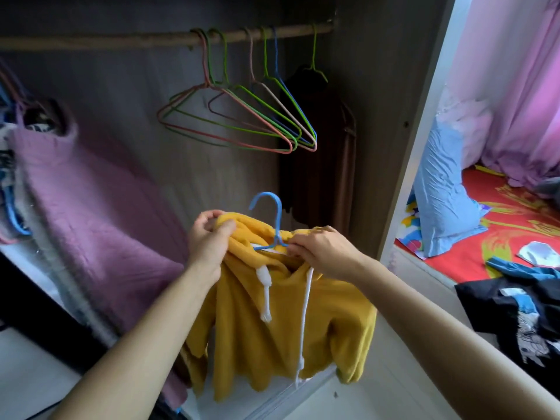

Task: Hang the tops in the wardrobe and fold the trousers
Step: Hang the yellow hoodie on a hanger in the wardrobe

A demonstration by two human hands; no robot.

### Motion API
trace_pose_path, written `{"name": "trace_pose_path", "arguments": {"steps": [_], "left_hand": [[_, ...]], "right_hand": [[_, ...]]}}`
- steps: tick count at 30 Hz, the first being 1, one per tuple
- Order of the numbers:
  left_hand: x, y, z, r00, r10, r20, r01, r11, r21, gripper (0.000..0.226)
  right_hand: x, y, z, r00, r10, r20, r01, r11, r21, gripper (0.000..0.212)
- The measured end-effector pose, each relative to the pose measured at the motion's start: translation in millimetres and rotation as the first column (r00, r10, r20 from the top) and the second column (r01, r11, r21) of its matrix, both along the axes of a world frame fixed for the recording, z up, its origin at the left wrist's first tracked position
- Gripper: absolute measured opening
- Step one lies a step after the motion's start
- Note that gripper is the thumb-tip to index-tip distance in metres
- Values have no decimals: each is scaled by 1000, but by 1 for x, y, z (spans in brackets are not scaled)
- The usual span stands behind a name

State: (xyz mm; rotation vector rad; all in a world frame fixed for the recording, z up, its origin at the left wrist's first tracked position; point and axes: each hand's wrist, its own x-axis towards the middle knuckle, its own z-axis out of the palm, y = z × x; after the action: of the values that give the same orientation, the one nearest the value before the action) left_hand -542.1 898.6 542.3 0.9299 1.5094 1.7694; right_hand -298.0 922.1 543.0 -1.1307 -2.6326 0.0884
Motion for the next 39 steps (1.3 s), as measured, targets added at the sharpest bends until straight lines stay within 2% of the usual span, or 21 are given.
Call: {"name": "trace_pose_path", "arguments": {"steps": [2, 3, 4, 5, 8, 10, 12, 13, 15, 16, 17, 20, 22, 24, 26, 27, 29, 31, 34, 36, 39], "left_hand": [[-15, -1, 3, 989, 147, -19, -146, 989, 27, 18], [-22, -2, 3, 990, 127, -57, -126, 992, 16, 16], [-27, -3, 2, 993, 47, -109, -48, 999, -4, 15], [-30, -5, 2, 985, -63, -163, 57, 997, -46, 25], [-40, -5, 15, 918, -305, -253, 260, 946, -196, 71], [-49, -2, 24, 909, -304, -286, 238, 940, -244, 66], [-53, 0, 30, 865, -301, -402, 144, 915, -376, 62], [-53, -1, 33, 844, -358, -401, 138, 865, -482, 67], [-48, -4, 41, 833, -524, -179, 271, 668, -693, 74], [-45, -7, 45, 816, -576, -59, 357, 581, -732, 68], [-42, -9, 48, 810, -587, 3, 404, 554, -727, 57], [-34, -7, 42, 853, -521, -45, 392, 694, -604, 21], [-27, -4, 35, 882, -464, -84, 385, 811, -440, 23], [-23, -1, 34, 926, -372, -70, 344, 903, -257, 36], [-22, 3, 36, 944, -331, 19, 330, 933, -146, 30], [-24, 4, 37, 943, -333, 18, 332, 935, -125, 24], [-31, 7, 38, 923, -354, -148, 335, 932, -140, 23], [-40, 8, 42, 840, -436, -322, 396, 899, -186, 24], [-50, 7, 51, 662, -536, -523, 444, 843, -302, 34], [-57, 8, 52, 602, -412, -684, 340, 907, -248, 30], [-70, 15, 56, 567, -282, -774, 248, 954, -166, 17]], "right_hand": [[19, 4, -6, 988, -118, 104, 125, 990, -62, 34], [25, 5, -7, 987, -134, 87, 142, 985, -98, 33], [26, 5, -5, 992, -117, 39, 120, 988, -96, 32], [24, 4, -1, 997, -75, -22, 73, 995, -61, 30], [5, 0, 17, 964, 57, -260, -57, 998, 7, 25], [-4, -2, 28, 921, 65, -383, -65, 998, 12, 23], [-7, -2, 39, 896, 80, -436, -59, 996, 62, 22], [-9, -2, 45, 897, 97, -432, -65, 994, 89, 22], [-13, -3, 53, 910, 128, -394, -81, 988, 135, 23], [-13, -3, 56, 915, 144, -378, -89, 983, 159, 24], [-13, -3, 57, 918, 156, -365, -93, 978, 184, 23], [-9, -2, 58, 920, 179, -349, -85, 959, 270, 24], [-2, 0, 56, 930, 160, -332, -65, 958, 280, 26], [7, 6, 57, 973, 60, -223, -13, 978, 208, 29], [18, 13, 59, 994, -52, -96, 64, 989, 135, 31], [21, 14, 61, 992, -79, -96, 90, 988, 126, 32], [23, 15, 67, 976, -91, -200, 122, 981, 149, 31], [14, 12, 76, 939, -95, -332, 142, 982, 121, 30], [-5, 9, 94, 869, -162, -468, 137, 987, -87, 29], [-16, 8, 106, 842, -208, -498, 70, 957, -281, 29], [-36, 4, 124, 756, -357, -548, -61, 795, -603, 31]]}}
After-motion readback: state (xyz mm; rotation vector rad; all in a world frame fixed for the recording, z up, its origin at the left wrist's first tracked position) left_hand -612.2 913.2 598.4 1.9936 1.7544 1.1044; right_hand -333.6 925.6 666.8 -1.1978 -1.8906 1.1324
